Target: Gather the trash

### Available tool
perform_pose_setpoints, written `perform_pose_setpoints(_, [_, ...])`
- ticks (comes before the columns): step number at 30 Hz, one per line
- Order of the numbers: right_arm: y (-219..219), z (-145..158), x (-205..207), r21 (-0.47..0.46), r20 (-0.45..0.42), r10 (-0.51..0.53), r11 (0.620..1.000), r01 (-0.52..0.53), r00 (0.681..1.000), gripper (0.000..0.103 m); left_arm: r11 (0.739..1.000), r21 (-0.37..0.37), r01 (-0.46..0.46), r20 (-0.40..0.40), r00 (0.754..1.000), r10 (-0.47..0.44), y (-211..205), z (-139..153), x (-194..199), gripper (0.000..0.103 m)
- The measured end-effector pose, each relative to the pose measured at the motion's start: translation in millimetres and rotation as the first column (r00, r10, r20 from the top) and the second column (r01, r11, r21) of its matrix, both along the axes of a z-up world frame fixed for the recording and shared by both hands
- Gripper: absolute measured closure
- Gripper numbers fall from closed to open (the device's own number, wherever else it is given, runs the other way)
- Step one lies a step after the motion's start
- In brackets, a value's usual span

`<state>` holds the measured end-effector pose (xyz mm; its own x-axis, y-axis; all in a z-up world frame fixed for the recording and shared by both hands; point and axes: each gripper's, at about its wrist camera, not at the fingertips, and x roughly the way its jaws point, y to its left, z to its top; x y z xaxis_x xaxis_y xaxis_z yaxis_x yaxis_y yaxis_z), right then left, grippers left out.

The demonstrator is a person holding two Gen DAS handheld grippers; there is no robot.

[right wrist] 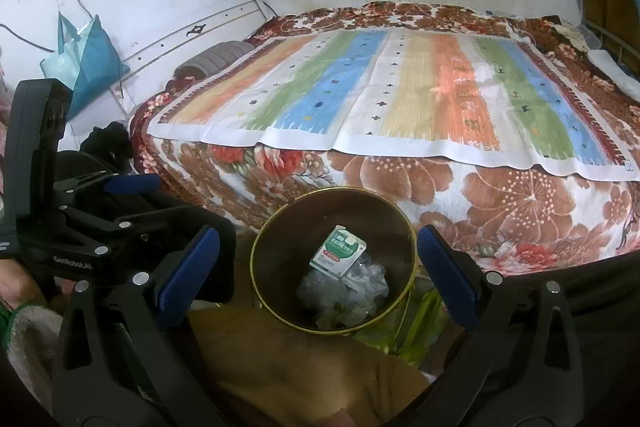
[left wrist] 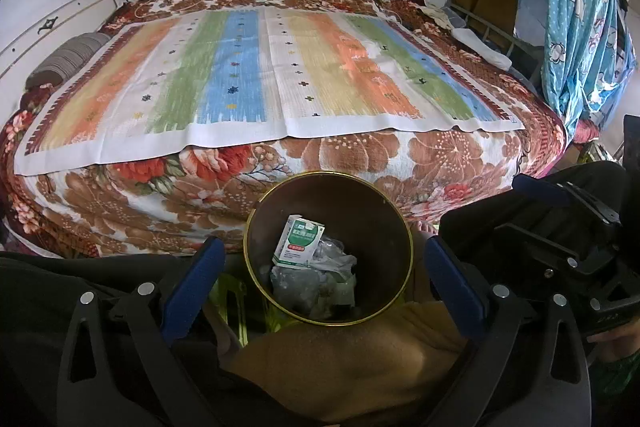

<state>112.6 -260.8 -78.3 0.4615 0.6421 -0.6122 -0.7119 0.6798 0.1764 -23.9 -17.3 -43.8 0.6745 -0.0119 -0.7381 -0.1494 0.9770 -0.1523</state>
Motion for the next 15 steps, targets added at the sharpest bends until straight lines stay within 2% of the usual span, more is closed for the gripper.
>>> perform_pose_setpoints(15, [1.3,-1.5,-1.2,0.008,-0.009,0.013,1.000,-0.012,1.000,0.009,1.000,-0.007,0.008,0.009,1.000,-0.008,-3.5,-0.2,-1.6,0.006])
